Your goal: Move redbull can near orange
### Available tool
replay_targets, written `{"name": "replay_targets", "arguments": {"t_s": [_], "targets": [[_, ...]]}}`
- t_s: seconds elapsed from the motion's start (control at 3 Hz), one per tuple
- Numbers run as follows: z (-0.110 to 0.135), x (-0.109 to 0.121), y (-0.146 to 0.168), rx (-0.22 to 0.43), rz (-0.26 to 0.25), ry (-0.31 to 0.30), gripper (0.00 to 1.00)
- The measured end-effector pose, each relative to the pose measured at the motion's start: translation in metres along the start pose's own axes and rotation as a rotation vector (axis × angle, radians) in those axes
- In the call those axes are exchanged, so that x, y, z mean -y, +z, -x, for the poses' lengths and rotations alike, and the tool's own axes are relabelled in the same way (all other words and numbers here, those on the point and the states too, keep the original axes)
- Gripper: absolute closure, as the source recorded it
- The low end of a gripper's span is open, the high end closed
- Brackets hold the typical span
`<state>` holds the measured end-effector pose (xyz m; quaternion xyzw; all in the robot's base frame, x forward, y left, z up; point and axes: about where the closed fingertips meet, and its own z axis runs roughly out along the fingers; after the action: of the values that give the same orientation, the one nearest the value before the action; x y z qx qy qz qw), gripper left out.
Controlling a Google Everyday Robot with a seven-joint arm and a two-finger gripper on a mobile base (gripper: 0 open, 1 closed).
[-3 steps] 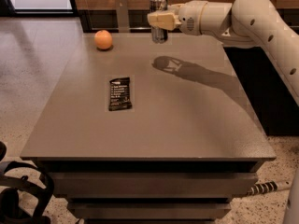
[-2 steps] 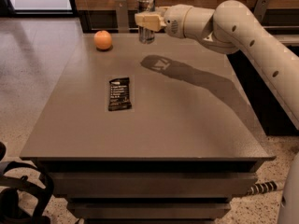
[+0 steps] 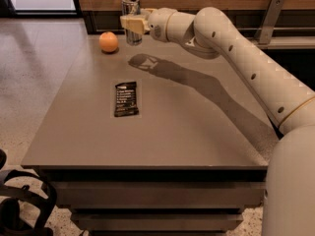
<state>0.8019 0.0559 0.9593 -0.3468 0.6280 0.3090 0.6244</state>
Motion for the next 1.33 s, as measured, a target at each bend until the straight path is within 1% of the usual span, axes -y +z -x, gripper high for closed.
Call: {"name": "replay_targets", "arguments": {"t_s": [0.33, 0.67, 1.0, 1.33], "targets": [[-0.015, -0.004, 0.022, -0.027, 0.003, -0.050, 1.00], [-0.032, -0.002, 0.038, -0.032, 0.020, -0.054, 1.00], [-0.056, 0.007, 0.045, -0.038, 0.027, -0.033, 1.00], [-0.072, 0.019, 0.042, -0.045, 0.012, -0.013, 1.00]]}}
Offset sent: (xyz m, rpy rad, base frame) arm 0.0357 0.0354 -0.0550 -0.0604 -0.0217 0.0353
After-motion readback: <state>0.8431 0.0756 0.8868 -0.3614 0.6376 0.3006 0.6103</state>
